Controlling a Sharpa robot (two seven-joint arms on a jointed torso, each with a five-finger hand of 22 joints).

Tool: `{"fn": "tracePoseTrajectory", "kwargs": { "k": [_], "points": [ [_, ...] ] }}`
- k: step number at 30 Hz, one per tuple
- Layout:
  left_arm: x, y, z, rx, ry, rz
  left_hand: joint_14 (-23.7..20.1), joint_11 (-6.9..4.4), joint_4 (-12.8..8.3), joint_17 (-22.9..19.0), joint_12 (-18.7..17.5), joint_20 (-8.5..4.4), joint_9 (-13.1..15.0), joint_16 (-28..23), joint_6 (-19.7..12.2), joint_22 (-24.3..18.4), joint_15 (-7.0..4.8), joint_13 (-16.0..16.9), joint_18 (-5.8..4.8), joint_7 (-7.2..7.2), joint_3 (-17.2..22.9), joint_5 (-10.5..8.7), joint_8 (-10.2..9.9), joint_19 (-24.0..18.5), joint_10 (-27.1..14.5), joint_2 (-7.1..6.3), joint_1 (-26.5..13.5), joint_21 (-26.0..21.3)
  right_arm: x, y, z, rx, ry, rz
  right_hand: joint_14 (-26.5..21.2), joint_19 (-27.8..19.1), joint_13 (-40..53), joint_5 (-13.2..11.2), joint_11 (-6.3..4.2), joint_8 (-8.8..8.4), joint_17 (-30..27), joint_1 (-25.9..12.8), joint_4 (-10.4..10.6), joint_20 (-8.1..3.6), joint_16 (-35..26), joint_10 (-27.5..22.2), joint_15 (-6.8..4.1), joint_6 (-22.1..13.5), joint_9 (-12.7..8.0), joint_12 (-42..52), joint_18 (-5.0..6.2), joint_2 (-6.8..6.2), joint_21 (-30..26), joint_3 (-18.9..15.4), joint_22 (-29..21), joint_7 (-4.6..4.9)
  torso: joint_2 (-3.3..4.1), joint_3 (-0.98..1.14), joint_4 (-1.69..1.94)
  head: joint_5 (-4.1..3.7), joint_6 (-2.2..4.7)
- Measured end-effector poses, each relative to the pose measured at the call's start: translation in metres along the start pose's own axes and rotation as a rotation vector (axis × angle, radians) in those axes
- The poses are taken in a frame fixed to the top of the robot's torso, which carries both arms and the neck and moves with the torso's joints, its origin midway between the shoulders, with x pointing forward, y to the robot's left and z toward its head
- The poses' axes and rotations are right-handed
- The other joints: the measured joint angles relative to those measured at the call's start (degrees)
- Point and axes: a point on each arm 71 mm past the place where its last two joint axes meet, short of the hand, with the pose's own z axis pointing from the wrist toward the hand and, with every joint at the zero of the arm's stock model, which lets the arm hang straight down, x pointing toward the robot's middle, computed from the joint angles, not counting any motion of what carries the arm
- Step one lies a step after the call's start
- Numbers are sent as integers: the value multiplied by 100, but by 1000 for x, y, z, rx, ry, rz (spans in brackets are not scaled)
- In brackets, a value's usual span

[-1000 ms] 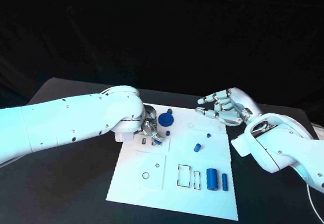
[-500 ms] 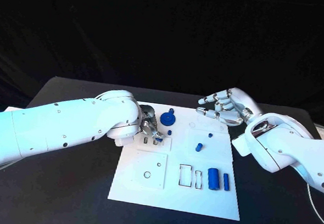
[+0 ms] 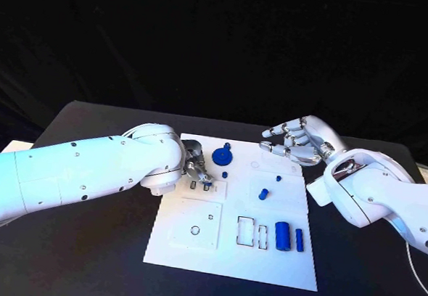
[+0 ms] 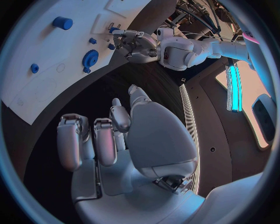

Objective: Assemble the parts on the task board

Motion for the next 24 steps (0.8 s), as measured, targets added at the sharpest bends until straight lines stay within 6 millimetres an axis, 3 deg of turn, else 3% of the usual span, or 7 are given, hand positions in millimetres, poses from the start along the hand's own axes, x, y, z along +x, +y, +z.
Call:
{"fn": "tracePoseTrajectory", "kwargs": {
  "k": [24],
  "points": [
    [3, 3, 7, -29, 39, 35, 0, 1, -96, -1, 0, 0, 8, 0, 28, -1, 0, -31, 0, 10, 97, -6, -12, 0, -1, -68, -70, 0, 0, 0, 0, -2, 3, 0, 0, 0, -2, 0, 0, 0, -1, 0, 16, 0, 0, 0, 0, 0, -1, 0, 0, 0, 0, -16, -1, 0, 2, 1, 1, -40, -20]
  ]
}}
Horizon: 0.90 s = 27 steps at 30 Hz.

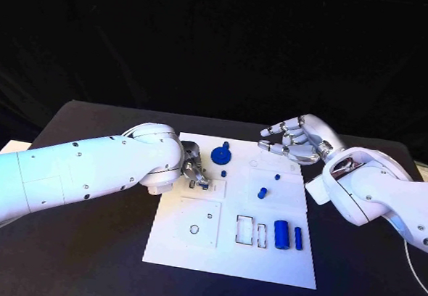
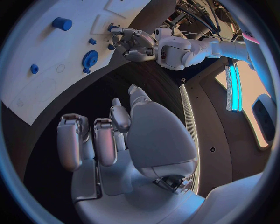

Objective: Assemble the parts on the task board

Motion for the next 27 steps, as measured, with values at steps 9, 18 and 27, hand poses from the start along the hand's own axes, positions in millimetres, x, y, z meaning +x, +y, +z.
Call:
{"fn": "tracePoseTrajectory", "kwargs": {
  "k": [9, 18, 27],
  "points": [
    [2, 0, 0, 0, 20, 12, 0, 0, -23, 0, 0, 0, 17, 0, -1, 0, 0, -5, 1, 1, 23, -1, 24, 0, 0, 22, -22, 0, 0, 0, 0, -1, 1, 0, 0, 0, -1, 0, 0, 0, 0, 0, 0, 0, 0, 0, 0, 0, 4, 1, 0, 0, 0, 0, 0, 0, -1, 1, 2, 3, -5],
    [3, 0, 0, 1, 32, 23, 0, 1, -31, 2, 0, 0, 69, 0, -3, -1, 0, -19, 0, 5, 31, 74, 51, 0, -1, 47, -47, 22, 0, 0, 0, 0, 2, 0, 0, 0, -1, 0, 0, 0, 0, 0, 0, 0, 0, 0, 0, 0, 3, 1, 0, 0, 0, 0, -1, 0, -2, -1, 4, 5, -12],
    [3, 0, 0, 0, 32, 24, 0, 1, -56, 4, 0, 0, 107, 0, 21, -1, 0, -19, 0, -1, 88, 225, 82, 0, -1, 15, -152, 22, 0, 0, 0, -1, 2, 0, 0, 0, 3, 0, 0, 0, 0, 0, 0, 0, 0, 0, 0, 0, 3, 1, 0, 0, 0, 0, 4, 0, -3, -4, 4, 6, -10]
  ]
}}
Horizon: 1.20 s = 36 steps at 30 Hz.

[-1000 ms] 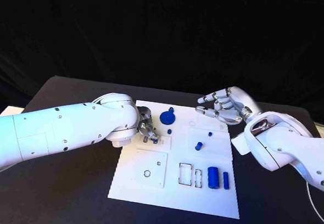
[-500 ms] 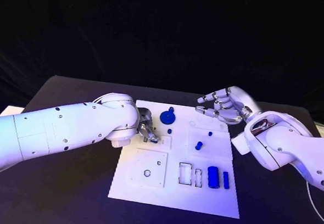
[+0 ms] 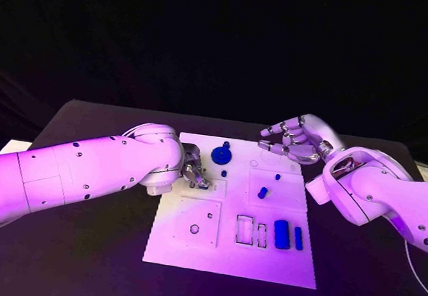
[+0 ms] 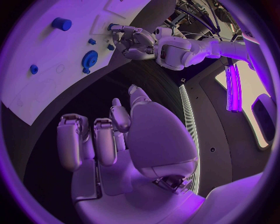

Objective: Assemble the parts on the task board

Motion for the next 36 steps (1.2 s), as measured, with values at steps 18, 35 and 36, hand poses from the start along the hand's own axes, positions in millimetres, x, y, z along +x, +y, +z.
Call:
{"fn": "tracePoseTrajectory", "kwargs": {
  "k": [18, 35, 36],
  "points": [
    [-5, -4, 8, -11, 37, -11, 0, -20, -246, -1, 0, 0, 105, 0, 1, 0, 0, 16, 0, -44, 355, 39, 74, 0, 20, 309, -641, 0, 0, 0, 0, 0, 4, -1, 0, 0, -5, 0, -2, 0, 4, 0, 0, 0, -11, -2, 0, 0, -1, 1, 0, 0, 0, 0, -1, 0, 2, 8, -4, -10, -3],
    [-7, -6, 10, -15, 62, -5, 0, -64, -557, -2, 34, 0, 73, 0, 97, 0, 0, 76, 0, -90, 422, 16, 8, 0, 65, 377, -966, 0, 1, 1, -1, -1, 12, -1, 0, 0, -10, 0, -20, 0, 3, 0, 0, 0, -32, -21, 0, 0, -2, 4, 0, 0, 0, 0, -2, 0, 4, 3, 3, -36, -11],
    [-7, -6, 10, -15, 62, -5, 0, -65, -577, -2, 35, 0, 66, 0, 128, 0, 0, 82, 0, -101, 410, 23, 3, 0, 66, 380, -1016, 0, 1, 1, -1, -1, 12, -1, 0, 0, -10, 0, -20, 0, 3, 0, 0, 0, -32, -21, 0, 0, -2, -5, 0, 0, -19, 0, -3, 0, 4, 3, 3, -36, -11]
  ]
}}
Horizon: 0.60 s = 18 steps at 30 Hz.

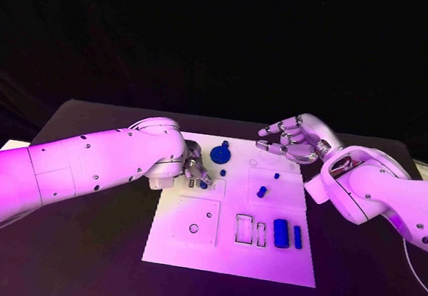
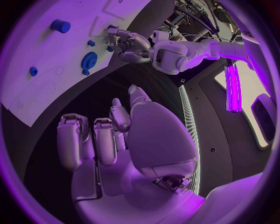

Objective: Assemble the parts on the task board

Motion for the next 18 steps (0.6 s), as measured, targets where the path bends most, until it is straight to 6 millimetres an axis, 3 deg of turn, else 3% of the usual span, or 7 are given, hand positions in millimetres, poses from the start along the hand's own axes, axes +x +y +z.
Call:
{"fn": "tracePoseTrajectory", "kwargs": {
  "k": [3, 9, 18],
  "points": [
    [0, 0, 0, -1, 0, 0, -21, -7, -60, 0, 0, 0, -1, 0, 51, 0, -21, 20, 0, -33, -67, 4, -14, 0, 7, -29, -94, 0, 0, 0, 0, 0, 0, 0, 0, 0, -6, 0, 0, 0, 0, 0, 0, 0, 0, 0, 0, 0, 0, -22, 0, 0, -3, 0, 0, 0, 1, -1, 0, -1, -1],
    [0, 3, 2, -8, 3, 0, -6, -27, 150, -1, 32, -14, -8, 0, 221, 0, -36, 49, 0, -144, -559, 19, -49, 14, 27, -28, -304, 0, 0, 0, 0, 0, 1, 0, 0, -21, -25, 0, 0, 0, -1, 0, 0, -21, 0, 0, 0, 0, 0, -22, 0, 0, -25, 0, -1, 0, 2, -1, 0, -5, -2],
    [-1, 5, 3, -13, 5, 0, -6, -33, 353, -1, 67, -41, 21, 0, 231, 0, -36, 82, -1, -115, -1126, 20, -52, 1, 32, -56, -377, 0, 0, 0, 0, 1, 0, -1, 0, -63, -69, 0, 0, 0, -1, -23, 16, -21, -23, 0, 0, 0, 4, -74, 1, -23, -66, -16, -1, 0, 1, -1, 0, -9, -13]
  ]
}}
